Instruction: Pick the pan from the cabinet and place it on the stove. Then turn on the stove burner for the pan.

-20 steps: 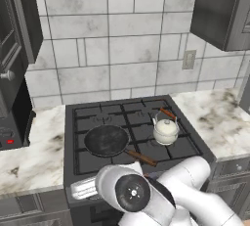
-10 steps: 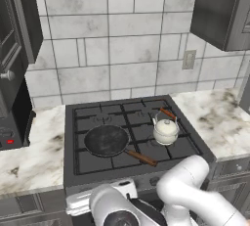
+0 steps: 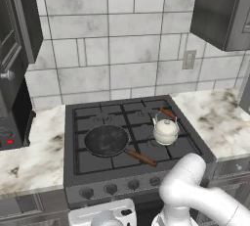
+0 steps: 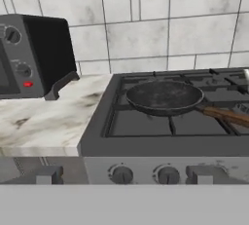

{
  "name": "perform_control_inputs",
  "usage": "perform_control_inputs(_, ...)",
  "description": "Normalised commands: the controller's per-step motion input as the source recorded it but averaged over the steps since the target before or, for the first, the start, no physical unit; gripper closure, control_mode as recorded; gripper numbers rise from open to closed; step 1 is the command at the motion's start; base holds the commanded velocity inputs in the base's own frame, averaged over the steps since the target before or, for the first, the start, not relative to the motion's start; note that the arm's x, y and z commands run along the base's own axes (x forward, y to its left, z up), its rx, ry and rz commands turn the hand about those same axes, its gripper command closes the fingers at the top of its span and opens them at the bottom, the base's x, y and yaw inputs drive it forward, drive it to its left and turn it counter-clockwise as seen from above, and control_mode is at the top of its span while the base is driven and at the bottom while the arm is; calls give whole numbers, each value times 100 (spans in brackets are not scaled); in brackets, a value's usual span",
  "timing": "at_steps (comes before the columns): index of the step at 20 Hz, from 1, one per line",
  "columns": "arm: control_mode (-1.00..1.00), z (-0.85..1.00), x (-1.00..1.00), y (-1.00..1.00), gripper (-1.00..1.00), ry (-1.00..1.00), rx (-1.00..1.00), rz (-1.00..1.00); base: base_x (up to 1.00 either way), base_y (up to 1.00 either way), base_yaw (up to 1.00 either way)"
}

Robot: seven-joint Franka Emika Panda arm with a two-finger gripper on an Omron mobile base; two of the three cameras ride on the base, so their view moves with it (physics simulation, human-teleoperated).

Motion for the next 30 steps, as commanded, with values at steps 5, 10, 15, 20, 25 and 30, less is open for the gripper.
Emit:
perform_control_inputs(5, -100, -40, 21, -26, -100, -10, 14, 0, 0, 0, 0)
perform_control_inputs(10, -100, -33, 27, -2, -100, -8, 10, 0, 0, 0, 0)
perform_control_inputs(15, -100, -35, 24, 0, -100, -2, 6, 0, 0, 0, 0)
perform_control_inputs(20, -100, -43, 23, 5, -100, 0, 5, 0, 0, 0, 0)
perform_control_inputs(25, -100, -42, 13, 20, -100, 0, 4, 0, 0, 0, 0)
perform_control_inputs(30, -100, -36, 7, 18, -100, 1, 0, 0, 0, 0, 0)
